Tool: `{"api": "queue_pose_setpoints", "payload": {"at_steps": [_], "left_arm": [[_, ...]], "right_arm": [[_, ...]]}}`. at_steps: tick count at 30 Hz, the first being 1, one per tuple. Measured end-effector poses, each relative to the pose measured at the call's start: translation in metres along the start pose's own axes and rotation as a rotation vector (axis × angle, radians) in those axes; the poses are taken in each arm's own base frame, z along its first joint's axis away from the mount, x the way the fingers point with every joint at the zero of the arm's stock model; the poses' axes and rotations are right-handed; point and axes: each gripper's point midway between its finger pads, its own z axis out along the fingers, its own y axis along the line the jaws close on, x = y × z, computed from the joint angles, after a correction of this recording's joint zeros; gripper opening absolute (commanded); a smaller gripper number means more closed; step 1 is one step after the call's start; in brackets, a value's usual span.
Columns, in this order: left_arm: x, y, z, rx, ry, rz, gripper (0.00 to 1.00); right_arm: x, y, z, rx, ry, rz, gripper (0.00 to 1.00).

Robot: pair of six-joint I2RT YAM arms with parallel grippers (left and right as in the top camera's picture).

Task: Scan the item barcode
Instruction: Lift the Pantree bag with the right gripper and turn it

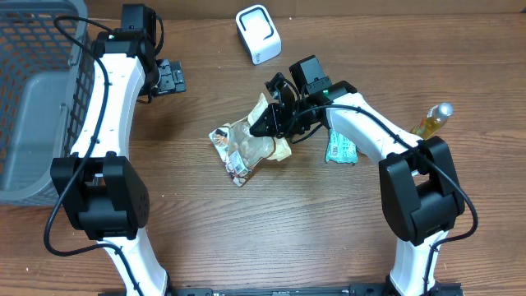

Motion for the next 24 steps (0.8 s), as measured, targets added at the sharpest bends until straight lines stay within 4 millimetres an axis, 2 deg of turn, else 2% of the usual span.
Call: {"api": "queue_pose_setpoints", "payload": {"at_steps": [4,9,12,18,24], "left_arm": [[0.0,0.0,0.0,0.0,0.0,0.0,1.0],[0.0,0.0,0.0,0.0,0.0,0.0,1.0],[0.0,0.0,0.0,0.0,0.001,0.0,1.0],[0.0,0.0,0.0,0.0,0.001,0.0,1.0],[0.0,0.0,0.0,0.0,0.0,0.0,1.0]], "right_arm": [[0.004,0.016,-0.01,-0.144,0.032,0.026,0.04],[0.01,0.028,-0.038,-0.289,0.067,0.087,0.04],[0.016,0.036,-0.053,-0.318,0.074,0.089,0.04],[0.027,0.064,-0.08,-0.357,0.067,0.016,0.04],[0.041,0.08,-0.096,-0.364,0.08,0.01,0.04]]}}
